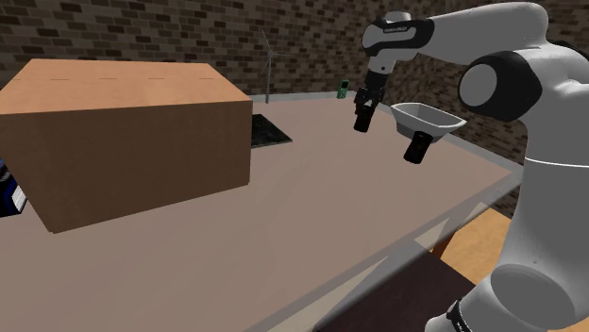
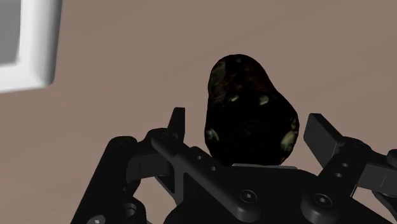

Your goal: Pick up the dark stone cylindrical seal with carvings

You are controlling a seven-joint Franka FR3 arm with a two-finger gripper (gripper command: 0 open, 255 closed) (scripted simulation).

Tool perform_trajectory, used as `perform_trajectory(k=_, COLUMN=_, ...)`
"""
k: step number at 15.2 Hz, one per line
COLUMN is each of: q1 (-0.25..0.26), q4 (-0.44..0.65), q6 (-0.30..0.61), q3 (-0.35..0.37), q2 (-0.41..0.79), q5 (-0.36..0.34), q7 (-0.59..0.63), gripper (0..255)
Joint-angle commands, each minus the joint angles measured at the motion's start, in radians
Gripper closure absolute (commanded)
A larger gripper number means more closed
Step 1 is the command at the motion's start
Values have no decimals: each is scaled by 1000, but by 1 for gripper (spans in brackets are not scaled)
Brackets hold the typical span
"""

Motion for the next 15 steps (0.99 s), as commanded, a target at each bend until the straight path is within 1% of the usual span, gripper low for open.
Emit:
perform_trajectory(k=1, q1=0, q4=-6, q6=5, q3=0, q2=-1, q5=0, q7=-1, gripper=0)
perform_trajectory(k=2, q1=0, q4=-5, q6=5, q3=0, q2=-1, q5=0, q7=0, gripper=255)
perform_trajectory(k=11, q1=0, q4=-6, q6=5, q3=0, q2=-1, q5=0, q7=-1, gripper=255)
perform_trajectory(k=15, q1=-6, q4=57, q6=-52, q3=-1, q2=4, q5=1, q7=2, gripper=255)
